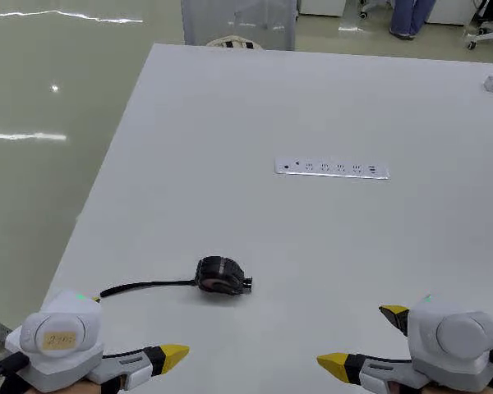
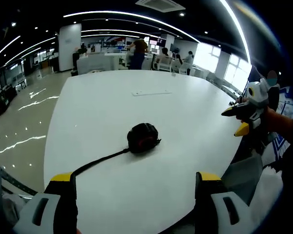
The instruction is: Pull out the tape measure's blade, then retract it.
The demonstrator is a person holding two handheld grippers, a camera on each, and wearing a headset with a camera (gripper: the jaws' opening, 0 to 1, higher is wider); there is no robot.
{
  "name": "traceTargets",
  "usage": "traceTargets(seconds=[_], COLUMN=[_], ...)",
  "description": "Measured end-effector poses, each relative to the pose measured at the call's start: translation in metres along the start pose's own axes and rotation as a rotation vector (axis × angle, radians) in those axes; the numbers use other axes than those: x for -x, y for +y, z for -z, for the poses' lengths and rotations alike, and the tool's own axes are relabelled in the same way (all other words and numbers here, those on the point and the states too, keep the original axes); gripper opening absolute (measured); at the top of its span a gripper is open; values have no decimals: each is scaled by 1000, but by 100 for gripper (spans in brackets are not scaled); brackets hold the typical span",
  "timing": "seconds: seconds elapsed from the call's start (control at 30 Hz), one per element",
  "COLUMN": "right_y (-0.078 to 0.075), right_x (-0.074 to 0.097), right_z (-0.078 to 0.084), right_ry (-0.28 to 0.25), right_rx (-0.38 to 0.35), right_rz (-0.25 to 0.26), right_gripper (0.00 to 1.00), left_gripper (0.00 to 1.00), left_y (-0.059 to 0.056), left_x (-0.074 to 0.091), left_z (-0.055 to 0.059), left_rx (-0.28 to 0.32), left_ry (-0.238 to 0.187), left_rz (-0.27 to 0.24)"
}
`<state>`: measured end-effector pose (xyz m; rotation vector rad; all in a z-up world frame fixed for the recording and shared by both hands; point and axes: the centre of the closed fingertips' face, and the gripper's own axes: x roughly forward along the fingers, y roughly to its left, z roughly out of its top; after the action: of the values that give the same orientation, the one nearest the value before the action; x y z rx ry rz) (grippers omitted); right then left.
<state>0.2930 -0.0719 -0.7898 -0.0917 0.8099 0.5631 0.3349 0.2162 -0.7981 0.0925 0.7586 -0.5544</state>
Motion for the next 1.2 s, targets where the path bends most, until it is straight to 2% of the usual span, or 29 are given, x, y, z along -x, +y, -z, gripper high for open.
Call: traceTargets(seconds=[0.13,0.3,0.6,0.9,1.2], right_y=[0,-1,-1,-2,4], right_x=[-1,-11,-21,-34,-49], right_z=[0,-1,-4,-6,-5], right_ry=[1,14,27,40,63], right_rx=[2,25,59,94,142], right_rz=[-2,-21,-40,-60,-102], right_gripper=[84,84,83,82,79], left_gripper=[98,97,94,93,88], left_y=[0,-1,0,-1,4], left_x=[-1,-11,-21,-32,-44], left_z=[0,-7,-12,-11,-12], left_rx=[-3,-35,-66,-115,-178], left_ry=[1,-5,-6,14,19], left_rz=[1,10,21,41,59])
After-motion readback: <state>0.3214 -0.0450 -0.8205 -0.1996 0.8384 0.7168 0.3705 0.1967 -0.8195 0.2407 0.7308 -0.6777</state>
